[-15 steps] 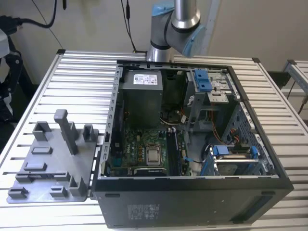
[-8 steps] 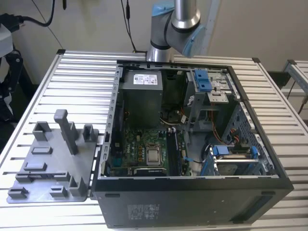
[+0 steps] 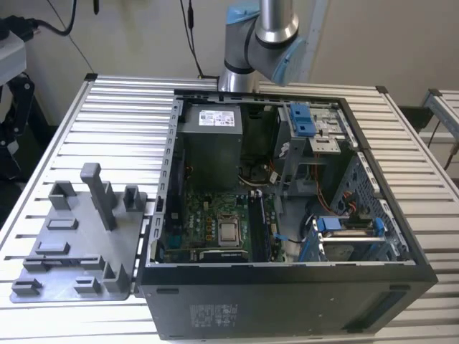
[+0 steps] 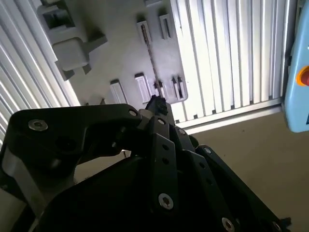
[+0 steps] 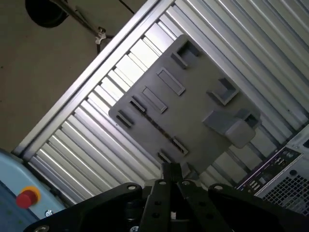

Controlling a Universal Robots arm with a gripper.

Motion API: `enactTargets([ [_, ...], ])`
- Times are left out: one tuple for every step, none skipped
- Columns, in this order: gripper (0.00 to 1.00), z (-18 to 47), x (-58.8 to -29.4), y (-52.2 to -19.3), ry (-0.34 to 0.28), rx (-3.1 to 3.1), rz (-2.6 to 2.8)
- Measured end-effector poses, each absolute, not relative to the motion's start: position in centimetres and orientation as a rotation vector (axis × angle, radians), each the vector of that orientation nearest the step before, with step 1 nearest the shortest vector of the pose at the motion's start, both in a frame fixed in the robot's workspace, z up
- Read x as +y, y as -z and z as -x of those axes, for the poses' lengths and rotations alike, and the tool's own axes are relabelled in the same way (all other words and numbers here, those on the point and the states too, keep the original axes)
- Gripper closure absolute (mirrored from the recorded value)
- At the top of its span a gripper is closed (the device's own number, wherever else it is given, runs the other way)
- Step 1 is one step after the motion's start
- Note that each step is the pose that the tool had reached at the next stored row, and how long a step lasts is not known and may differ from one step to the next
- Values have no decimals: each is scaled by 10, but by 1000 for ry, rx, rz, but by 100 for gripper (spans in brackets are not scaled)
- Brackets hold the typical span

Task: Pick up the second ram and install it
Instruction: 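Pick up the second ram and move it above second insertion slot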

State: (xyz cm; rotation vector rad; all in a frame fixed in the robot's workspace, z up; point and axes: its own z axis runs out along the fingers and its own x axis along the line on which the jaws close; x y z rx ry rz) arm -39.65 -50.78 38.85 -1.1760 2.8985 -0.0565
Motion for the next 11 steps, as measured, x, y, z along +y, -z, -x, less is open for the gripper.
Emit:
enactTargets([
  [89,396,-508,-389,56,2891,1194],
  [89,396,-507,-389,56,2885,1208],
  [89,396,-507,-389,56,2882,1215],
  [89,397,-507,-389,56,2880,1218],
  [89,397,-507,-388,56,2878,1220],
  [89,397,-507,-388,55,2877,1222],
  [89,397,-506,-388,54,2876,1225],
  [89,397,-506,-388,52,2874,1232],
  [89,397,-506,-389,49,2869,1245],
  [89,397,-506,-388,47,2861,1261],
  [89,397,-506,-388,45,2852,1281],
])
